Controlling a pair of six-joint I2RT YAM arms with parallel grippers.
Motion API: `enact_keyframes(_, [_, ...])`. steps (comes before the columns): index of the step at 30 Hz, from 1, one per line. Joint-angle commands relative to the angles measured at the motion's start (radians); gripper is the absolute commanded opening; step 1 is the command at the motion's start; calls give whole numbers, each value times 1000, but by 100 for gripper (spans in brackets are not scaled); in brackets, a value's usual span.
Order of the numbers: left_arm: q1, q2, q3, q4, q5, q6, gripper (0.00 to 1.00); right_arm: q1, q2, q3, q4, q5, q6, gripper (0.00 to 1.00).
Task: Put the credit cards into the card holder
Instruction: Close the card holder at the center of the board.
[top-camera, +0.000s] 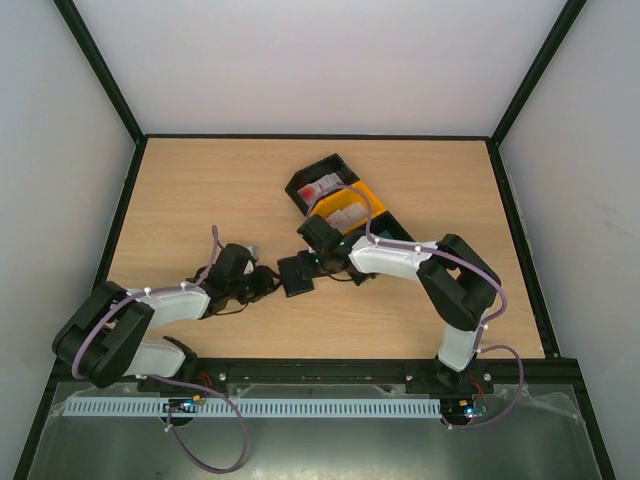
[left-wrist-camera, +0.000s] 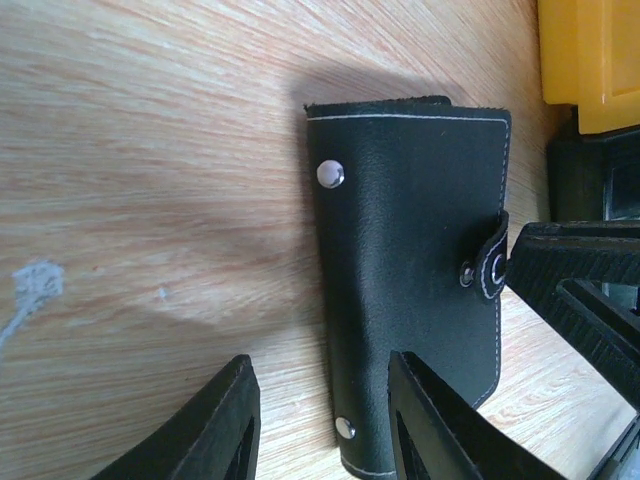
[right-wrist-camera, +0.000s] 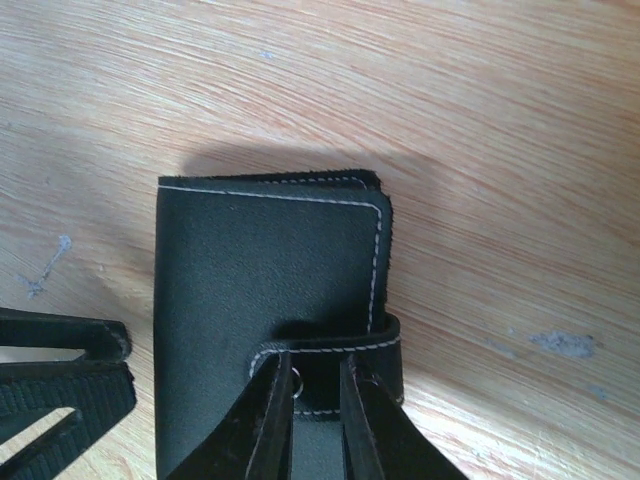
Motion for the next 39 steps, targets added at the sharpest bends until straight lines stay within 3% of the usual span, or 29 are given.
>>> enact_keyframes(1, [-5, 33, 23, 3, 14, 4, 39, 11, 13, 43, -33, 34, -29, 15])
enact_keyframes(39, [-22, 122, 59, -16, -19, 10, 34, 14, 66, 38, -49, -37, -52, 10])
